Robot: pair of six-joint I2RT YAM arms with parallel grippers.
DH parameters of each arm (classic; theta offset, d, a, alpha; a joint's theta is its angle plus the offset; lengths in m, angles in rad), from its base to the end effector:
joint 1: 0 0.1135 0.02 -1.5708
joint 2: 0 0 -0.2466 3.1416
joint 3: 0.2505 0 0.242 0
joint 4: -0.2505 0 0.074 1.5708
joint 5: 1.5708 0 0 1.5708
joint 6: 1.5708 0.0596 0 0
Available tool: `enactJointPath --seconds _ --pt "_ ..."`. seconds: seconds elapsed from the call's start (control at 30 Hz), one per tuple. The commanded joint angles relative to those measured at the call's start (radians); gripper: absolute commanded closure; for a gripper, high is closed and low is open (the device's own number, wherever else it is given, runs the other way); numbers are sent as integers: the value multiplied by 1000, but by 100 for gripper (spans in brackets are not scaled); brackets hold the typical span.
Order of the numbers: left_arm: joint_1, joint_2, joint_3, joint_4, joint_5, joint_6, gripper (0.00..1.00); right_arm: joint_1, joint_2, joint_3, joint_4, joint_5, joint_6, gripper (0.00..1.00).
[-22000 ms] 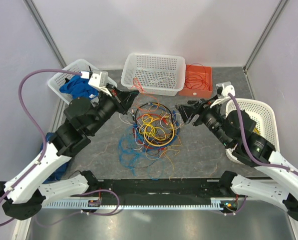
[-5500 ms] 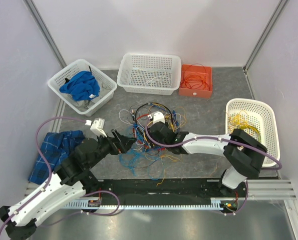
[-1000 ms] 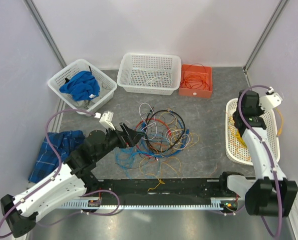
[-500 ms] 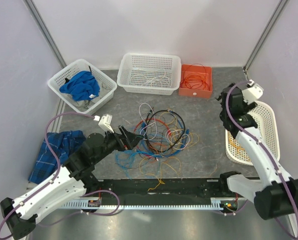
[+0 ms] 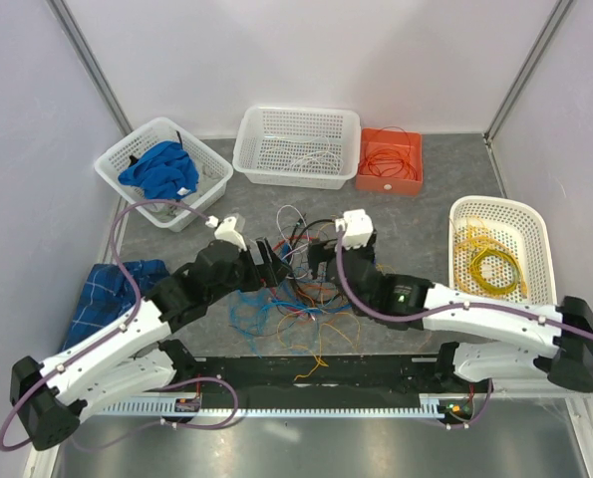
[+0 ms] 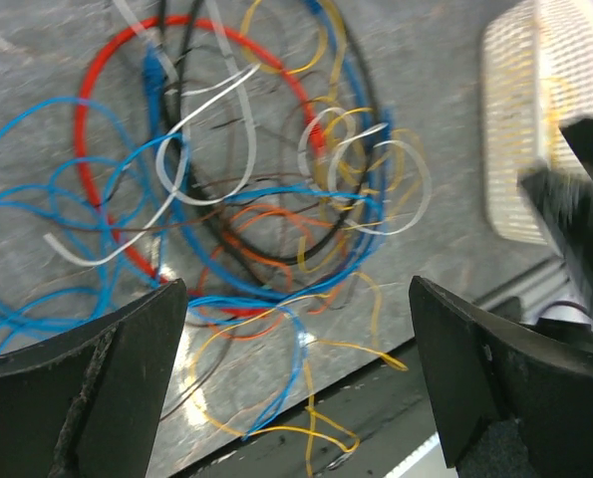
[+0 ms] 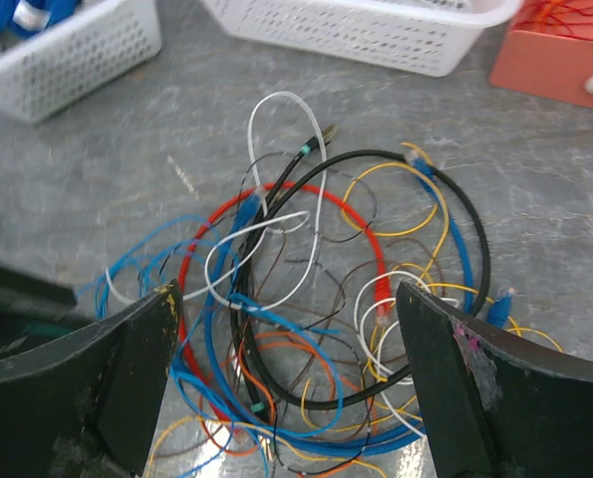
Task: Untangle the cables
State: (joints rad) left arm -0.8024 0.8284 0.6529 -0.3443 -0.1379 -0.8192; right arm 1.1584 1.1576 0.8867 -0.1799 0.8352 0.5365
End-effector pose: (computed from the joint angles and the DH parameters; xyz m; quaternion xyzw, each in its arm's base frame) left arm 0.1519 -0.1454 0.2473 -0.0418 0.8627 -0.3217 0.3880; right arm 0.1469 0.2256 0.2847 -0.0318 0.8032 0.1365 0.5790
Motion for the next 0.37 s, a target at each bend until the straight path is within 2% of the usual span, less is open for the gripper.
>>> enactJointPath --seconds 0.0,0.13,0.33 --pt "2 43 60 -87 -61 20 0 75 50 -8 82 91 -73 4" --pt "2 44 48 -82 -65 -14 0 77 27 -89 163 21 -95 5" --pt "2 49 30 -74 -65 -15 0 83 4 -138 171 -27 -90 5"
